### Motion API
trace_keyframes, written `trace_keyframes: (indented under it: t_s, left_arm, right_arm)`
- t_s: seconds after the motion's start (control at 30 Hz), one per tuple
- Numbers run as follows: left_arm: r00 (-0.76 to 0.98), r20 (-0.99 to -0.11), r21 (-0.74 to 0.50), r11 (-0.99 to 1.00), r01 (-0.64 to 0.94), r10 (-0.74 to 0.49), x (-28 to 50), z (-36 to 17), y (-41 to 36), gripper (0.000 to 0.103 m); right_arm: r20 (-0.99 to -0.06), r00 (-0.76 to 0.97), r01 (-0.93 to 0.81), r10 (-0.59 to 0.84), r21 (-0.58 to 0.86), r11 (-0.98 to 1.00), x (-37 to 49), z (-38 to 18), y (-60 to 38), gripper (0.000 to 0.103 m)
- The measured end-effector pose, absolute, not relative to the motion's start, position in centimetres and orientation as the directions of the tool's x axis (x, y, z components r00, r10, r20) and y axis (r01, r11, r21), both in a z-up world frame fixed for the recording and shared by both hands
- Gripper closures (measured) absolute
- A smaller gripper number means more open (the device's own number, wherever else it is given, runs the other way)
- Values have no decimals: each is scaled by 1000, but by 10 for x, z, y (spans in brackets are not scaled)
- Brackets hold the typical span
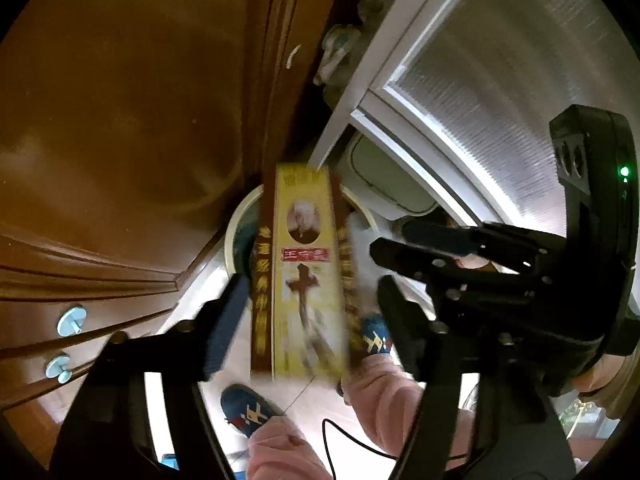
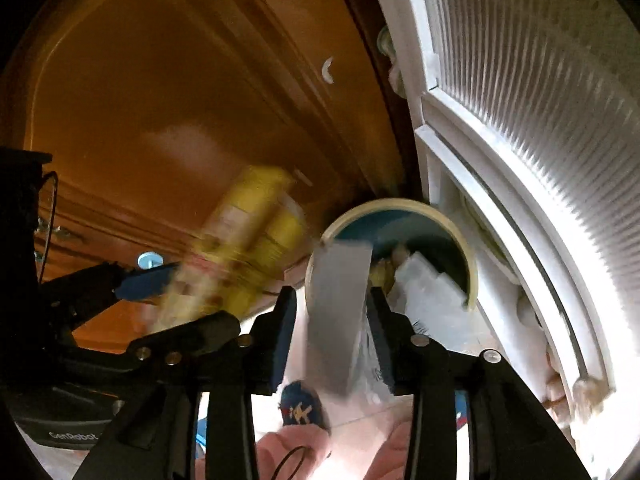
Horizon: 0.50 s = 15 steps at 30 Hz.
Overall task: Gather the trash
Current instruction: 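Open both grippers to drop the spice box and carton into the bin, then raise both grippers back up over the counter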
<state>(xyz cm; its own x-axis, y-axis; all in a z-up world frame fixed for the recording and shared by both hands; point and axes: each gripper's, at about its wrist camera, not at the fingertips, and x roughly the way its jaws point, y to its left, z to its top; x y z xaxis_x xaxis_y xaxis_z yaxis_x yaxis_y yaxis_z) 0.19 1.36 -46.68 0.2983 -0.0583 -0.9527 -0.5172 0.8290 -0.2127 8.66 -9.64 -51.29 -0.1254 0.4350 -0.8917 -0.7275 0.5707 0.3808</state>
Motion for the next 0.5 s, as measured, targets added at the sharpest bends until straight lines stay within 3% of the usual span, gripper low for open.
trace_keyframes:
  t_s: [0.03,0.27,0.5]
  left_arm:
    - [298,-953,-210,827,-522,-55,2,-467,16,24]
    - [282,-959,-186,827,-530,-35,0,-454,15,24]
    - [298,-954,-182,831,-526,-21,5,-401,5,24]
  right_arm:
    - [-893,-121,-728,434,377,573,86,-510,-94,62]
    - [-904,-87,-727,418,345,594,98,-509,-99,60]
    - [-908,-74,-723,413,334,605,89,-458,-114,60]
